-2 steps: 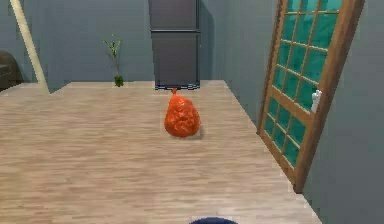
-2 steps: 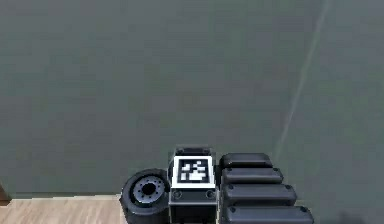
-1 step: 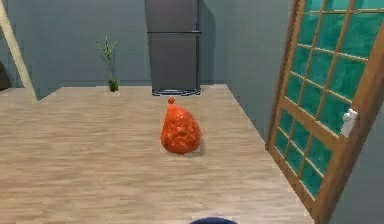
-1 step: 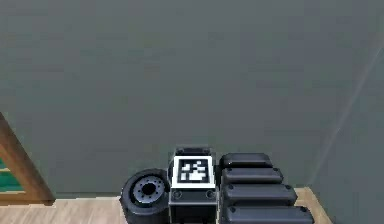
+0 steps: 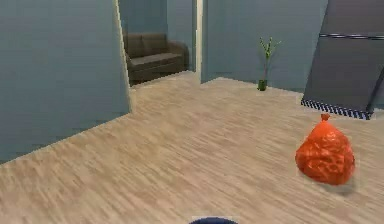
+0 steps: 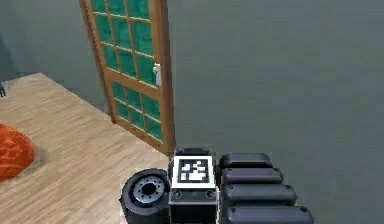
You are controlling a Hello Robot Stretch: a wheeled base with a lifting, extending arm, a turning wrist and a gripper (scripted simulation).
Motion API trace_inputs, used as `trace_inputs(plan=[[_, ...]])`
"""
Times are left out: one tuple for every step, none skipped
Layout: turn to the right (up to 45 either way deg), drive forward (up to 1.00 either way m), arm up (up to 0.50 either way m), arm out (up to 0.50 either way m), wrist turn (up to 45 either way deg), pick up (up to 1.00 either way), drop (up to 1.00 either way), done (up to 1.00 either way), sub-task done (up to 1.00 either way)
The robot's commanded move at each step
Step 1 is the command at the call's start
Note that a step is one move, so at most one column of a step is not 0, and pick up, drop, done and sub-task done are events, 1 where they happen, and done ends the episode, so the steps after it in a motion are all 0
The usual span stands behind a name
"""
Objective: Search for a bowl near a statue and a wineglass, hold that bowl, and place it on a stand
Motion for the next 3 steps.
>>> trace_inputs(plan=[[0.0,0.40,0.00,0.00,0.0,0.00,0.00,0.00,0.00],[-9.0,0.00,0.00,0.00,0.0,0.00,0.00,0.00,0.00],[0.0,1.00,0.00,0.00,0.0,0.00,0.00,0.00,0.00]])
